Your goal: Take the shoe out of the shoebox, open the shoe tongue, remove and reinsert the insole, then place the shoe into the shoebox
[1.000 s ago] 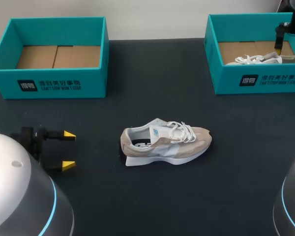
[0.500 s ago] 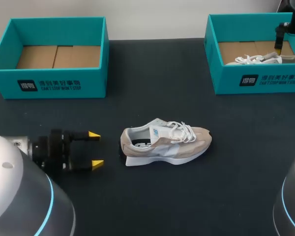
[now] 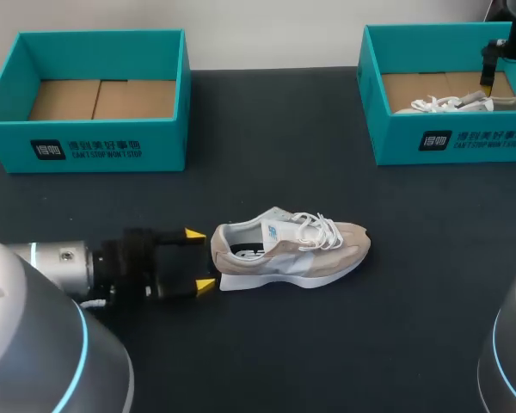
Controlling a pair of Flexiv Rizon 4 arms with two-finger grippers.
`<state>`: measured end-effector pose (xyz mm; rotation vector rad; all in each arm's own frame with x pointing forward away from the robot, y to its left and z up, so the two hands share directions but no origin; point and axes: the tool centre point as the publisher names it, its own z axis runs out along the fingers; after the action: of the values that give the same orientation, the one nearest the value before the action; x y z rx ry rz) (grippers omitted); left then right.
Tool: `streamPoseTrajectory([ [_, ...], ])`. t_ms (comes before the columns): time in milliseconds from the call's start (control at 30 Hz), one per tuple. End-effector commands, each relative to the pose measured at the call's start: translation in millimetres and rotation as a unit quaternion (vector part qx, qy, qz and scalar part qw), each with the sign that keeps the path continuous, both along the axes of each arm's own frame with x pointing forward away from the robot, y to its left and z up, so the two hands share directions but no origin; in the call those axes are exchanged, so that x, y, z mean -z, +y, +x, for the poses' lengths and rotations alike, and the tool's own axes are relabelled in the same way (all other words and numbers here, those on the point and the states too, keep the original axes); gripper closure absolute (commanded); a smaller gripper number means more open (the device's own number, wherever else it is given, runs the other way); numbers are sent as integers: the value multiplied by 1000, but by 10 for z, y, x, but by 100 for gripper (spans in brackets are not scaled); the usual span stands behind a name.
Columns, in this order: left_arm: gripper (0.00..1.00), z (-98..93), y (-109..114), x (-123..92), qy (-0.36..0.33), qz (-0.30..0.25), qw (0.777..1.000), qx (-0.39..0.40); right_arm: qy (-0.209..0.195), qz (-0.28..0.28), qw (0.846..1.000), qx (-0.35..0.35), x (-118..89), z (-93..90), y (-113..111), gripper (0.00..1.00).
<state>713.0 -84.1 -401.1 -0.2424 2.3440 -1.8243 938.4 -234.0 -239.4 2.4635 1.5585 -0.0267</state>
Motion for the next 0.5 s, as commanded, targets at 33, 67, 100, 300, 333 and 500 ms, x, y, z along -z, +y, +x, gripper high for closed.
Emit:
streamPoseTrajectory([
  [33,0,54,-162,31,-4,1,1000,-4,-2,0,1000,0,2,-10,2,0],
  [67,0,65,-190,29,-5,2,1000,-4,-2,0,1000,0,2,-10,2,0],
  [100,0,75,-211,29,-6,2,1000,-5,-2,0,1000,0,2,-10,2,0],
  [300,0,124,-317,54,-5,2,1000,-5,-2,0,1000,0,2,-10,2,0],
  [333,0,129,-328,61,-5,3,1000,-5,-2,0,1000,0,2,-10,2,0],
  [500,0,141,-374,98,-1,9,1000,2,-2,0,1000,0,2,-10,2,0],
])
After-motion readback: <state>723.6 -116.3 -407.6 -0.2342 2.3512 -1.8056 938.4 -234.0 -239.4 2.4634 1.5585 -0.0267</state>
